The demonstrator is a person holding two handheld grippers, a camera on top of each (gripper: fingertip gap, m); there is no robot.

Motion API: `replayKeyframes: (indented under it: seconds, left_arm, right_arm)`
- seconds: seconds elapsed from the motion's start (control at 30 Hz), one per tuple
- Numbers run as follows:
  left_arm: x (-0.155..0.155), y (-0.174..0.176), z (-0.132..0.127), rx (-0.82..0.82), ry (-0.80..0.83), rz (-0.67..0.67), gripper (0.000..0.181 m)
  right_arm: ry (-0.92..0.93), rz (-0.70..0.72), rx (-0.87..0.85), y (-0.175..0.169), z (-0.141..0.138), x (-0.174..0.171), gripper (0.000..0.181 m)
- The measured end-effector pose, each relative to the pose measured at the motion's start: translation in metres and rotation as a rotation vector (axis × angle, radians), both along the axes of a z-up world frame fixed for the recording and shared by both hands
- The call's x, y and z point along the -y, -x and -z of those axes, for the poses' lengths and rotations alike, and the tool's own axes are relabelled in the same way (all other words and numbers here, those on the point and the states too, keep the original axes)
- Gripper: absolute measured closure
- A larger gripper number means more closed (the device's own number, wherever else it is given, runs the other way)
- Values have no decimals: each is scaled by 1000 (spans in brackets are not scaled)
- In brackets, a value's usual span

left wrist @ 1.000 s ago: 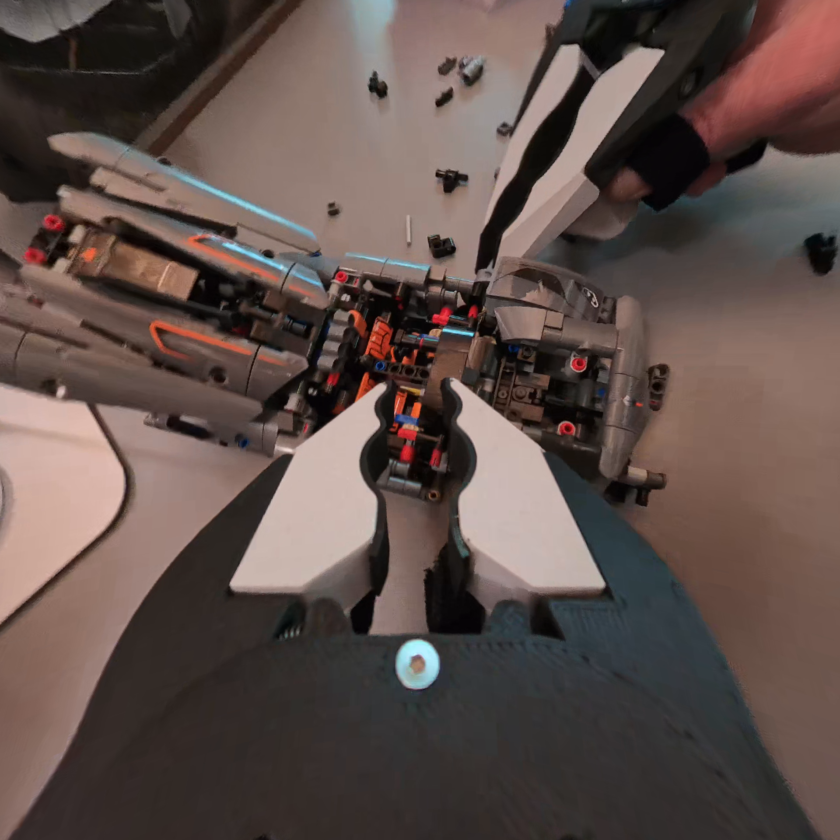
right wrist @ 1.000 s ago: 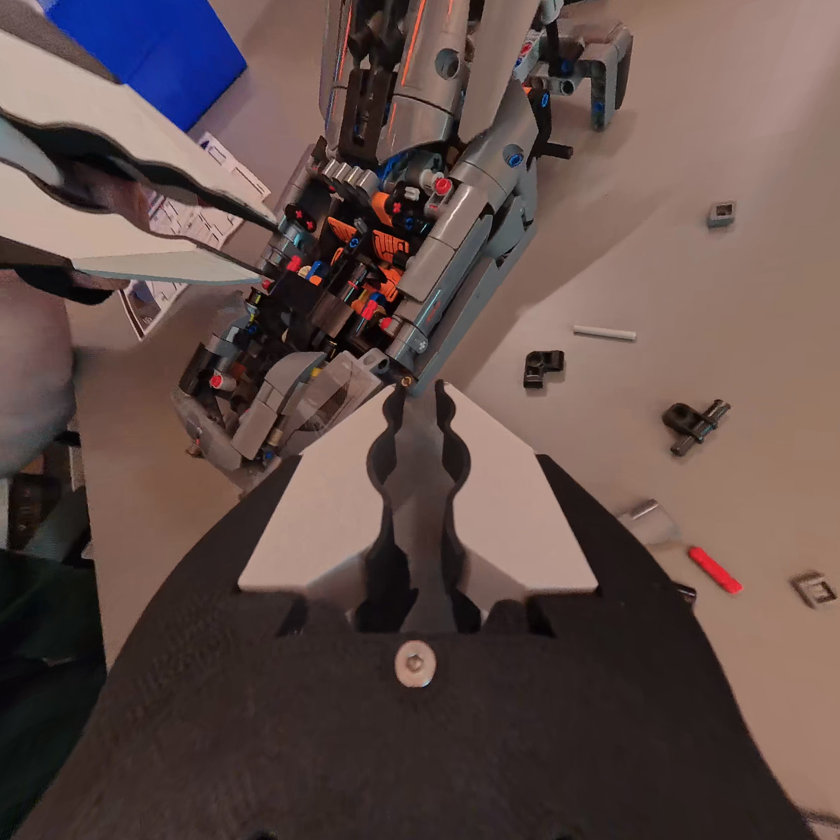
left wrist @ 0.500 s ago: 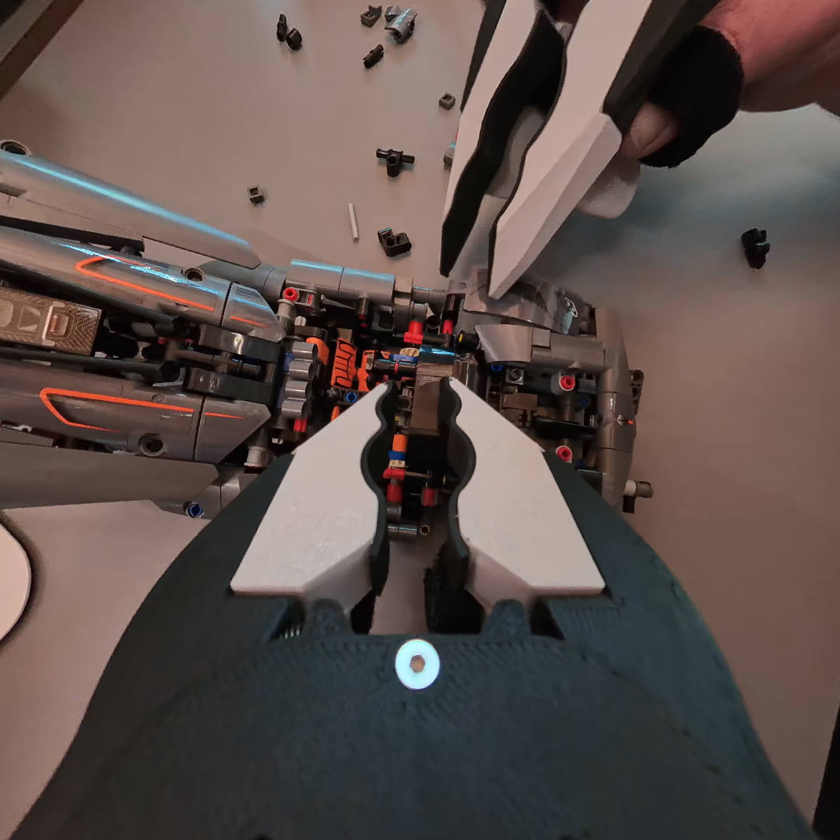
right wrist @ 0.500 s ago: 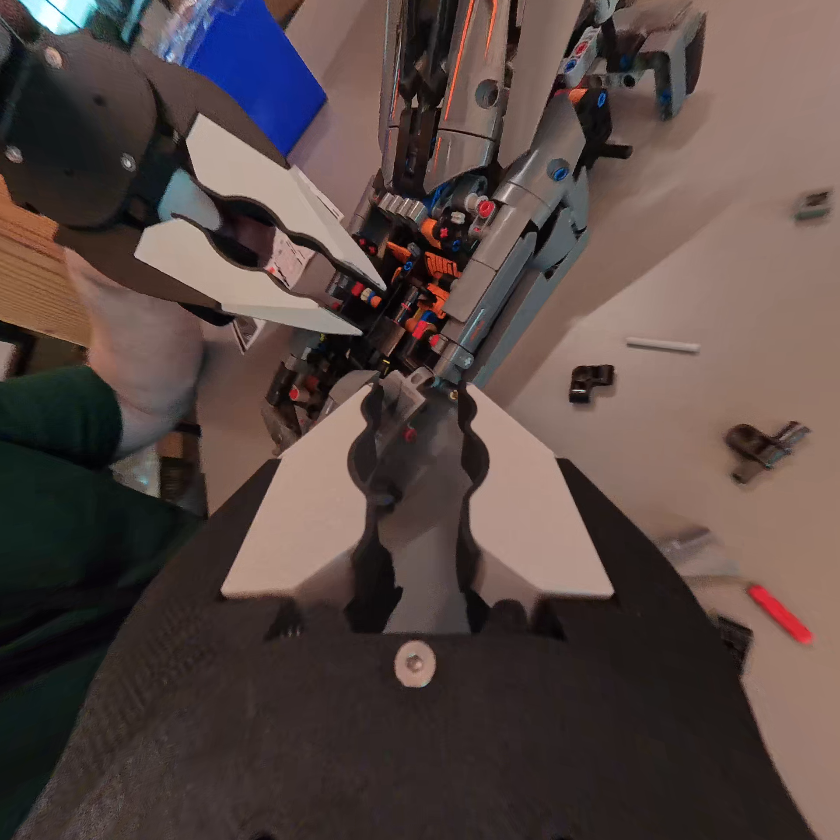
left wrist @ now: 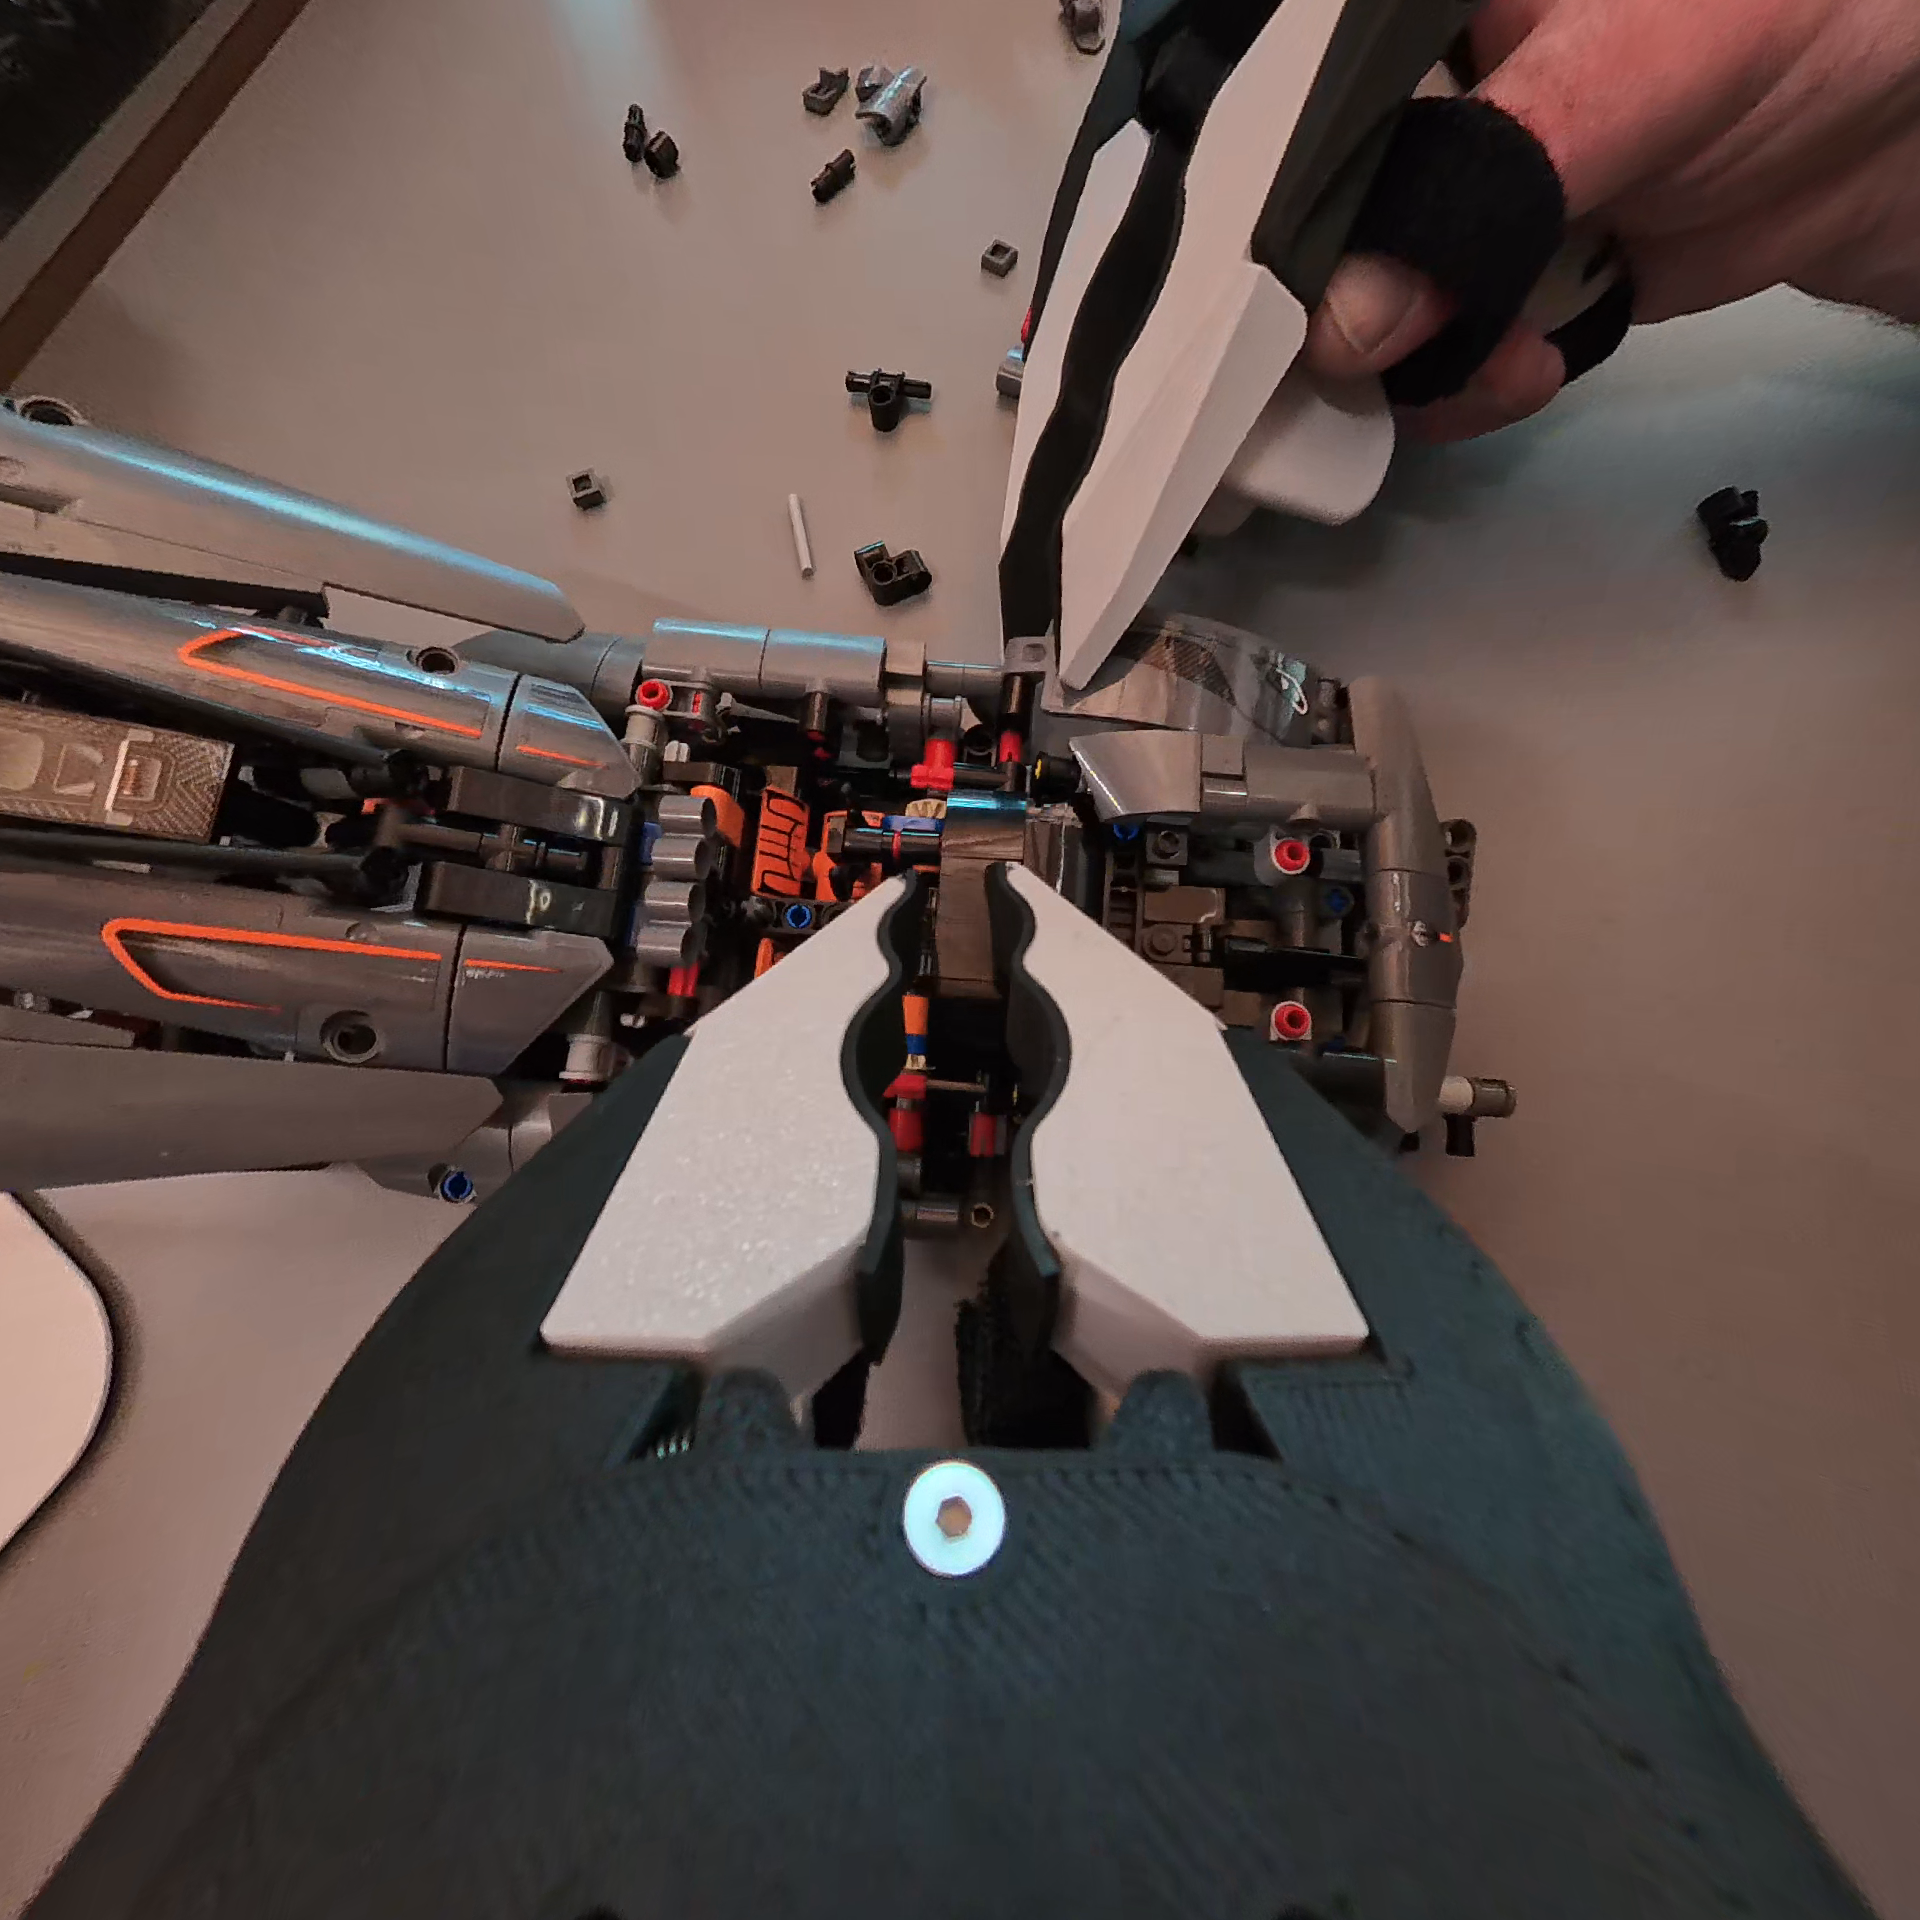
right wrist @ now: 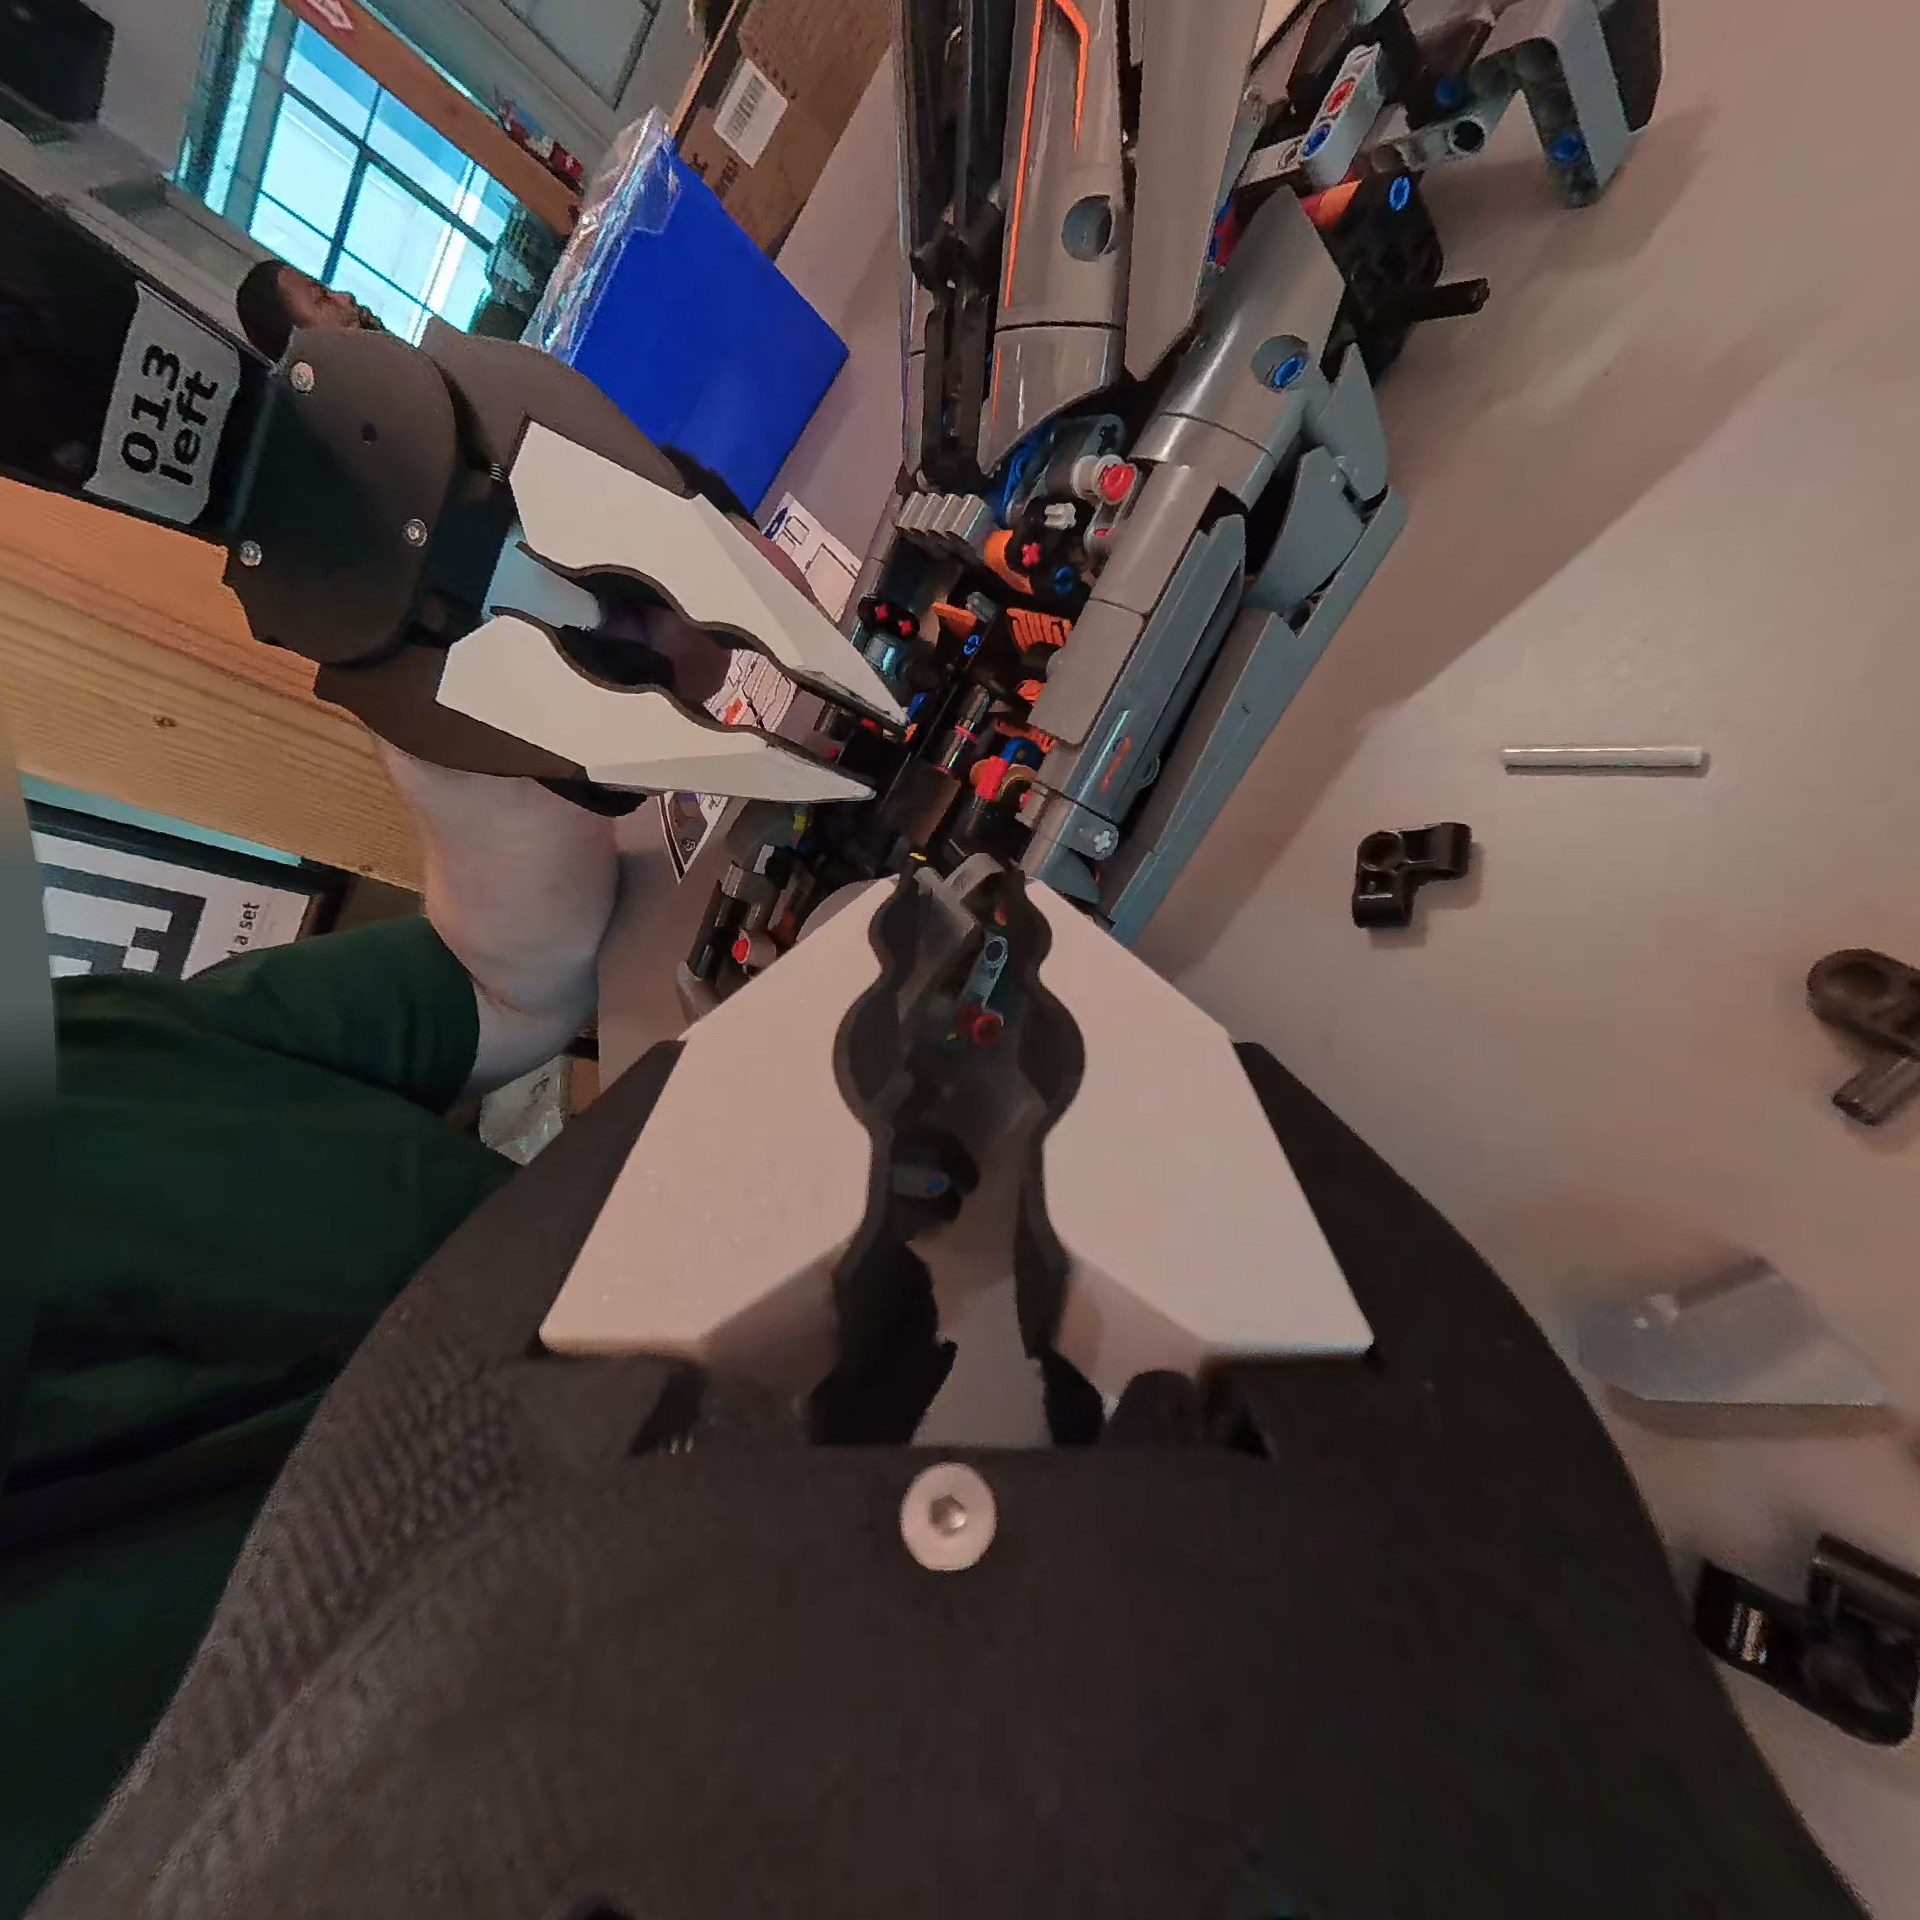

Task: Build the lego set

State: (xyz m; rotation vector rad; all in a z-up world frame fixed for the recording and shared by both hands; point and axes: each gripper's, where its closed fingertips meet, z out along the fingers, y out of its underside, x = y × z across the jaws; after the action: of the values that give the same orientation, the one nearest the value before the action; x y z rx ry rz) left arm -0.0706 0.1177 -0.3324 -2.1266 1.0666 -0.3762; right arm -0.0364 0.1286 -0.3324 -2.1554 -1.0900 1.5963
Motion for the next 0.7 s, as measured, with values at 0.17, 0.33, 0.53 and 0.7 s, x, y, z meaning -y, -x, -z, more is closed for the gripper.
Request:
replayKeyframes:
  seconds: [0.17,0.33,0.53,0.7]
  left_arm:
    - [-3,4,-1,-28,-30,-28,173]
    - [8,36,-23,24,-12,-127,166]
    - [27,53,-14,78,60,-208,167]
    - [31,52,-3,141,77,-243,171]
  right_arm:
    - [-20,-28,-3,4,-1,0,166]
    - [4,-53,-27,9,0,2,166]
    - [26,-40,-61,8,-6,-1,156]
    - [29,-21,-39,7,-2,-4,158]
